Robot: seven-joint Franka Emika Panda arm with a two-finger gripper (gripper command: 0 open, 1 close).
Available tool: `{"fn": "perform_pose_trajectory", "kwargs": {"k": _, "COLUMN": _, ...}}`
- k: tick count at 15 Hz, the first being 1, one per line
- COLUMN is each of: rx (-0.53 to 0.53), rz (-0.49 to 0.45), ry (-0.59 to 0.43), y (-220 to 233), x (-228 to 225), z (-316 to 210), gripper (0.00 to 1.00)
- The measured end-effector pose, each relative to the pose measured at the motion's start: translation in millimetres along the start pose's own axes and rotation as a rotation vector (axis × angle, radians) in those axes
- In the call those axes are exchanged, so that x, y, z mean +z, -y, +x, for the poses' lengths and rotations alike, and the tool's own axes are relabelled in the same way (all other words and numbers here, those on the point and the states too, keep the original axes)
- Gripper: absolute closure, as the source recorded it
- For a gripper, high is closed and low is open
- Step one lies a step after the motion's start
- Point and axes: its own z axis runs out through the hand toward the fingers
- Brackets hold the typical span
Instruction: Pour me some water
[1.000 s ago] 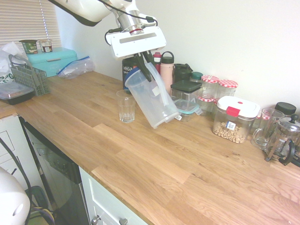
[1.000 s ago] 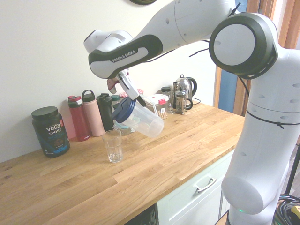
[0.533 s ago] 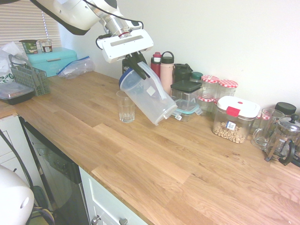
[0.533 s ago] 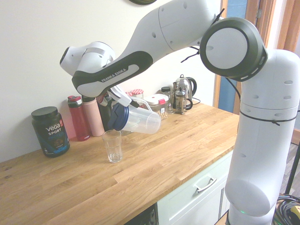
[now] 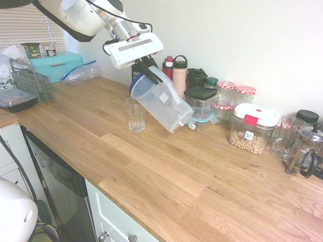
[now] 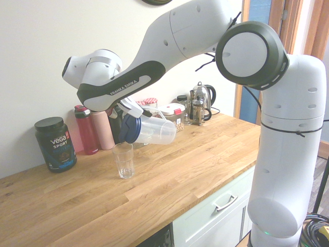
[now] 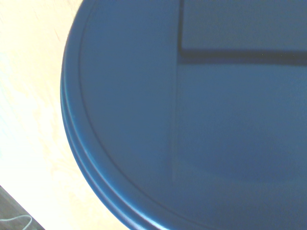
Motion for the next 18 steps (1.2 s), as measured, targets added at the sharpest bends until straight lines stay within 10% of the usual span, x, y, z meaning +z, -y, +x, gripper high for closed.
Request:
{"fn": "perform_pose_trajectory", "kwargs": {"k": 10, "rx": 0.389, "rz": 0.460, "ry": -0.127, "y": -108.6, "x": -22.8, "z": -138.7, "gripper": 1.00}}
{"fn": "perform_pose_trajectory", "kwargs": {"k": 18, "rx": 0.804, "rz": 0.715, "ry": -0.080, "y": -168.8, "x": 88.7, "z": -149.2, "gripper": 1.00}}
